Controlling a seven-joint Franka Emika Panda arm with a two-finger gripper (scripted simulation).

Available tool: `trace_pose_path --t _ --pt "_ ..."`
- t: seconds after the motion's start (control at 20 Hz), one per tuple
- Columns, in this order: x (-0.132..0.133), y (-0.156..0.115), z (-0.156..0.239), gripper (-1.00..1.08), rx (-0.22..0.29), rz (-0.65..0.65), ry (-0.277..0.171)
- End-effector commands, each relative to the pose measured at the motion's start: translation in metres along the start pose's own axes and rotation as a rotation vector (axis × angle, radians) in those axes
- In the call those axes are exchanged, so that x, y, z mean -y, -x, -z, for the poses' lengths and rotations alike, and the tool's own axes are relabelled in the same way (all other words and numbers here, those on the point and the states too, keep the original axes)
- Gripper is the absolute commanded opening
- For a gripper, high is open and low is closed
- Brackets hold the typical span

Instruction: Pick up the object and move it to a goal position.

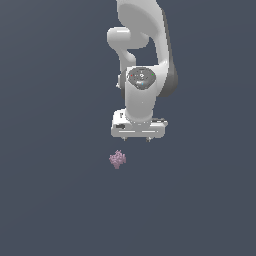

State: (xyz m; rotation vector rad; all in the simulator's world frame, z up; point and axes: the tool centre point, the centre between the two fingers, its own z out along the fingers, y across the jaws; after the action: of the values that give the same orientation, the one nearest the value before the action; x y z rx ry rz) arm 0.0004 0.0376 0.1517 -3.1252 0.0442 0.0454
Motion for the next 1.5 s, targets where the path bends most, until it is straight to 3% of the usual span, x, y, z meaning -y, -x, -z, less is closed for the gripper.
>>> trace_pose_path --t 0.0,0.95,1.45 --pt "-0.005 -0.003 -0.003 1.00 -0.001 -0.049 -0.001" --pt "-0.063 -0.030 -0.045 1.00 -0.021 -0.637 -0.002" --pt "-0.083 -0.038 -0.057 1.00 -0.032 -0.822 0.001"
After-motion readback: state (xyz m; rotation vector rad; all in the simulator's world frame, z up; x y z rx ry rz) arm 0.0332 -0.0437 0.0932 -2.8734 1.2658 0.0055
